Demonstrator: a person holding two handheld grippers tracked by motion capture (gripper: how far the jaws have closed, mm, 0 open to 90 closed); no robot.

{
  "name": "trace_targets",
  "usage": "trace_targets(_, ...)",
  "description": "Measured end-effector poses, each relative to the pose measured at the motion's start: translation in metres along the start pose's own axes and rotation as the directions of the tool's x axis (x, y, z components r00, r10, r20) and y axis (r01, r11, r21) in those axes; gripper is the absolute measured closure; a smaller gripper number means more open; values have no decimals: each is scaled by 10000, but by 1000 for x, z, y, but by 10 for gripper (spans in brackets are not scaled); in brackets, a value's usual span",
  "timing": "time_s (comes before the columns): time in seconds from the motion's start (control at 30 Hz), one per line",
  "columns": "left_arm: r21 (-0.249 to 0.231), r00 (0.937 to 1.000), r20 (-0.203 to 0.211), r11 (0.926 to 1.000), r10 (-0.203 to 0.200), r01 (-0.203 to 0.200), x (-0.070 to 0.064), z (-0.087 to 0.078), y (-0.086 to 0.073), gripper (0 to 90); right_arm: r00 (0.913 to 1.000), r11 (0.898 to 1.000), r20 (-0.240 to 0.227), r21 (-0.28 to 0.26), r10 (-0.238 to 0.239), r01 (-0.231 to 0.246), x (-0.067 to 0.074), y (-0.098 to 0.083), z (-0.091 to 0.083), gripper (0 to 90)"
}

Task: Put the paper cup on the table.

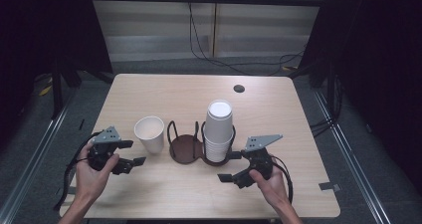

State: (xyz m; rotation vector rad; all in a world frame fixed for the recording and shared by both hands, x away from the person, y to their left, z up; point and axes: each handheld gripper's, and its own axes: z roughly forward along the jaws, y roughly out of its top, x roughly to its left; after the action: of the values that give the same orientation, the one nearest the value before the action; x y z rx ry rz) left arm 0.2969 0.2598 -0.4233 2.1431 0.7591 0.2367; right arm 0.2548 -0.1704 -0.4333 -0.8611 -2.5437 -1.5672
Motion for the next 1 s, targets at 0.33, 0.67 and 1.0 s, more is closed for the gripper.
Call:
trace_targets(0.33, -700, 9993, 377, 9975, 36, -10, -18, -3, -6, 210, 9999, 10000, 112, -29, -34, 34, 1, -1, -1, 140)
trace_targets(0.67, -1595, 9960, 854, 9865, -245, 380, -38, 5, -16, 195, 9998, 10000, 173, -78, -49, 51, 1, -2, -1, 140)
trace_targets(1.0, -2119, 9931, 1165, 9772, 98, 152, -62, 29, -17, 190, 9986, 9994, 508, -280, -168, 183, 3, -4, 1, 140)
